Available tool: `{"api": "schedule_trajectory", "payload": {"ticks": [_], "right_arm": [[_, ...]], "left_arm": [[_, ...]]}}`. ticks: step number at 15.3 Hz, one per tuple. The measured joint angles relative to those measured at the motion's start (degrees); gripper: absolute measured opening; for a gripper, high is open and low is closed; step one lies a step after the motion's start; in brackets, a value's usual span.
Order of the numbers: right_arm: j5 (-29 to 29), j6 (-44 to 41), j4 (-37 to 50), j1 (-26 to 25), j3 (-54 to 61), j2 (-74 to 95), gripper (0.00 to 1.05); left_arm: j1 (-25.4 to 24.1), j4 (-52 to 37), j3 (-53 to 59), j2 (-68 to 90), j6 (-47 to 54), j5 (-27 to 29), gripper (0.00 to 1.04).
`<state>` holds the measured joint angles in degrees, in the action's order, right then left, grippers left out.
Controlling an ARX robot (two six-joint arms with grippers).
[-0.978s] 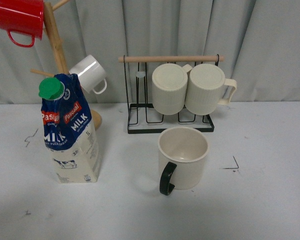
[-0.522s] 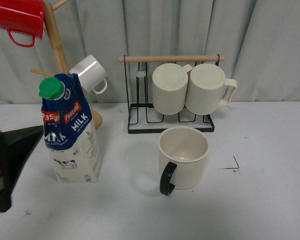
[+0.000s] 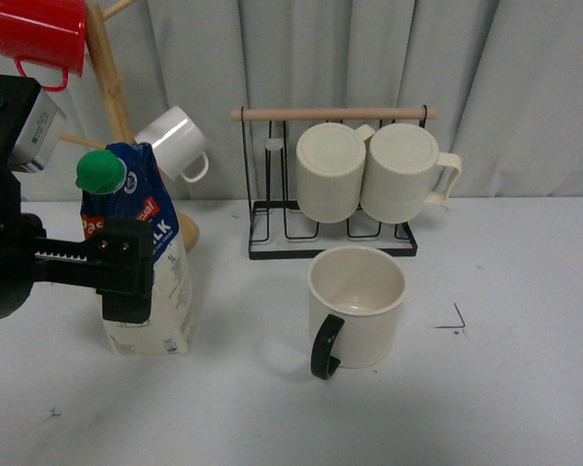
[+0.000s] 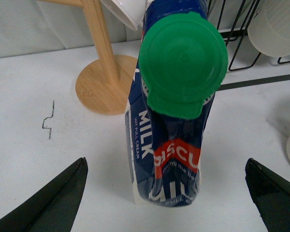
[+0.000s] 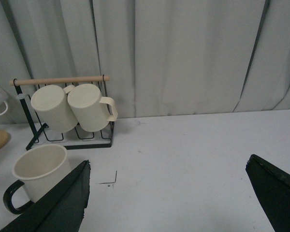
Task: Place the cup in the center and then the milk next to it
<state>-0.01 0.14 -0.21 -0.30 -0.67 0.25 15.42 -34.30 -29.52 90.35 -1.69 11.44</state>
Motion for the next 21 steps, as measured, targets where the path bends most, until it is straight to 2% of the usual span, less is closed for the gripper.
{"api": "schedule_trajectory", "payload": {"ticks": [1,2,4,5,10,11,13,14,16,20,21], "right_arm": [[0.0,0.0,0.0,0.0,0.0,0.0,0.98],[0.0,0.0,0.0,0.0,0.0,0.0,0.98],[0.0,0.0,0.0,0.0,0.0,0.0,0.98],[0.0,0.0,0.0,0.0,0.0,0.0,0.98],[0.0,0.0,0.0,0.0,0.0,0.0,0.98],[0.0,0.0,0.0,0.0,0.0,0.0,0.98],[0.0,0.0,0.0,0.0,0.0,0.0,0.98],[0.0,0.0,0.0,0.0,0.0,0.0,0.98],[0.0,0.0,0.0,0.0,0.0,0.0,0.98],[0.0,0.0,0.0,0.0,0.0,0.0,0.98],[0.0,0.0,0.0,0.0,0.0,0.0,0.98]], "left_arm": [[-0.4,-1.2,-4.8,6.0,-1.1,1.5,0.98],[-2.0,-0.5,-7.0,10.1,-2.0,2.3,0.86],[-2.3,-0.7,-7.3,10.4,-2.4,2.1,0.7],[-2.3,-0.7,-7.3,10.4,-2.4,2.1,0.68],[-2.1,-0.8,-7.5,10.4,-2.6,1.6,0.47],[-2.1,-0.9,-7.5,10.4,-2.6,1.4,0.4],[-2.0,-0.5,-7.6,10.2,-3.0,1.2,0.13],[-2.0,-0.2,-7.6,10.0,-3.0,1.4,0.07],[-0.3,1.4,-6.8,7.8,-3.0,3.5,0.04],[9.4,1.4,-7.2,4.7,-2.9,7.3,0.04],[10.5,1.7,-7.7,4.9,-3.1,7.6,0.04]]}}
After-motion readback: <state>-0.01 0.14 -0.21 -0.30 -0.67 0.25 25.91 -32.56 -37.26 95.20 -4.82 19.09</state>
